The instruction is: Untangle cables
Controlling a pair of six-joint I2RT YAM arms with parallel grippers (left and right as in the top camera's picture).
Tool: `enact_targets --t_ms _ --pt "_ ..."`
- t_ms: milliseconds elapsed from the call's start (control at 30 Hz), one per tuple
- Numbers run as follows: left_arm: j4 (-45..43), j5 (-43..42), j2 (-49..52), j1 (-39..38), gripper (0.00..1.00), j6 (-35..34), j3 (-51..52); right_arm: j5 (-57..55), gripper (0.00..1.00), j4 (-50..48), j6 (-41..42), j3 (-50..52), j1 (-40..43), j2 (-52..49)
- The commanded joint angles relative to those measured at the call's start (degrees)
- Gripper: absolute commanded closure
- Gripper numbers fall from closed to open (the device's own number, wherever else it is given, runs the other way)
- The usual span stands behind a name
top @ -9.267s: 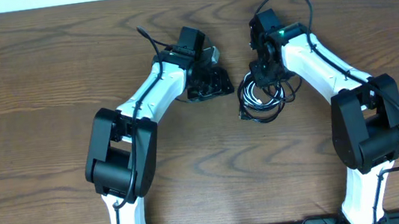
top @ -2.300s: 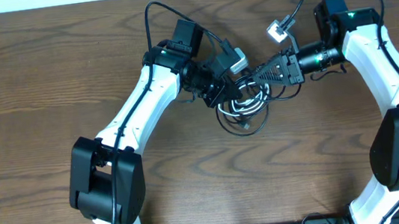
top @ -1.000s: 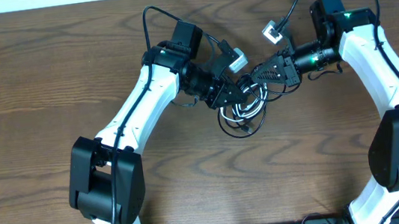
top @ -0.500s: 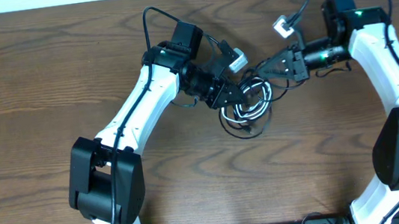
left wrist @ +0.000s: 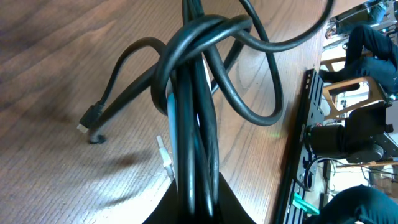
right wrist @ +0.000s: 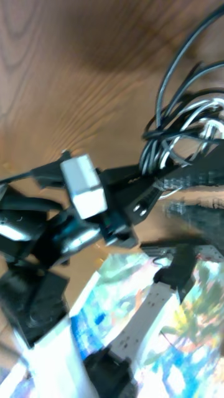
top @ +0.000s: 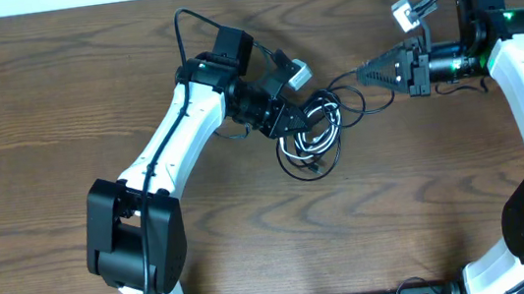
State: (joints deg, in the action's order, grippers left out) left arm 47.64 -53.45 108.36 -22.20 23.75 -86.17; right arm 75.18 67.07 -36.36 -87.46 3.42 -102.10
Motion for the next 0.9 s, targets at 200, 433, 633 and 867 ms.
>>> enact_targets --t_ms 200,433,633,867 --pt "0.9 -1.6 0.2 0.0 0.92 -1.8 -0.3 -17.8 0.65 -1.4 -1.0 -1.0 -6.7 0.9" --pt "3.0 -1.6 0.2 0.0 0.92 -1.8 -0.3 -29.1 0.61 -6.3 0.0 -1.0 -12.0 0.9" --pt "3.2 -1.6 0.2 0.0 0.93 -1.8 -0.3 -38.2 0.6 -9.7 4.6 -1.0 -15.8 0.8" --pt "3.3 -1.6 0.2 0.0 0.93 -1.8 -0.3 -43.5 0.77 -9.7 4.6 -0.9 -19.2 0.8"
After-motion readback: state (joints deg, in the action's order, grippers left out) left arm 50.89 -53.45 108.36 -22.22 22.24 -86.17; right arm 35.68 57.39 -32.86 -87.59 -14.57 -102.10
